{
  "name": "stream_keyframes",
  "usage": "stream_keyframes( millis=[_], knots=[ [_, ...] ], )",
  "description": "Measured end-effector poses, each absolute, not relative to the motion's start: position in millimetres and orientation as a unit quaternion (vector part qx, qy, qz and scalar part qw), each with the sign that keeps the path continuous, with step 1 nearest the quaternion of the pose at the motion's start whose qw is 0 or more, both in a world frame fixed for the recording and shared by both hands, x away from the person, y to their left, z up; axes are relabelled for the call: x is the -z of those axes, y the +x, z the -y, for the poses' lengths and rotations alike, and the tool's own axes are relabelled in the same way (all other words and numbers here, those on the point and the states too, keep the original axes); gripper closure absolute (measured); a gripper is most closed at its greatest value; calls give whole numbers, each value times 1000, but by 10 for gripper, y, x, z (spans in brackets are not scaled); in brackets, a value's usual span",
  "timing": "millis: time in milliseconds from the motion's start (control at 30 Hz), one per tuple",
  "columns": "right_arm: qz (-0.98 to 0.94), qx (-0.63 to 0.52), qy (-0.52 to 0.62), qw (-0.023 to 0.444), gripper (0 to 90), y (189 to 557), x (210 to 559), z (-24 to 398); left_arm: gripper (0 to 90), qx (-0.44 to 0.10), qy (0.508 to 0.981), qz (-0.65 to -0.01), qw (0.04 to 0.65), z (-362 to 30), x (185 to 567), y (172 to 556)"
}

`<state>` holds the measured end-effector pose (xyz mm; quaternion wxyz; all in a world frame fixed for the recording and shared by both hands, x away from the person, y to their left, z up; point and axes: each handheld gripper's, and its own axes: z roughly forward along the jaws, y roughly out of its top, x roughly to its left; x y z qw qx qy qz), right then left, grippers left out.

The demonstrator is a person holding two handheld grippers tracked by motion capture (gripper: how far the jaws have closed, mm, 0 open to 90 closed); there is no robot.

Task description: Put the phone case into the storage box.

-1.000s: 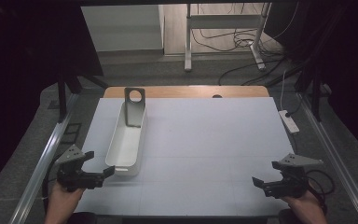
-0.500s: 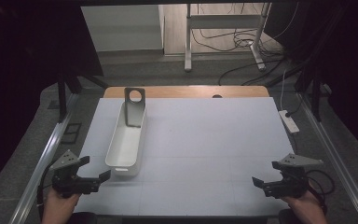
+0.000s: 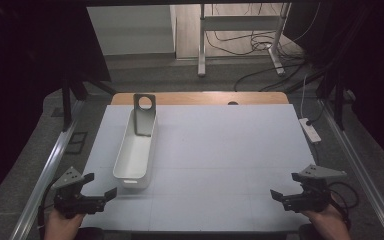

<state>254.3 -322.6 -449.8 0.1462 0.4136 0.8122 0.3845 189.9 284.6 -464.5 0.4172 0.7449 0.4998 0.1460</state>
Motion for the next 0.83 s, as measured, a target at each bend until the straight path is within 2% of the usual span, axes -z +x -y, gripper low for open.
stream_keyframes(
  millis=[833],
  knots=[
    [-817,-378,410,147,12,2539,4499,3211,3,-159,752,-505,393,-2737,4733,1800]
  ],
)
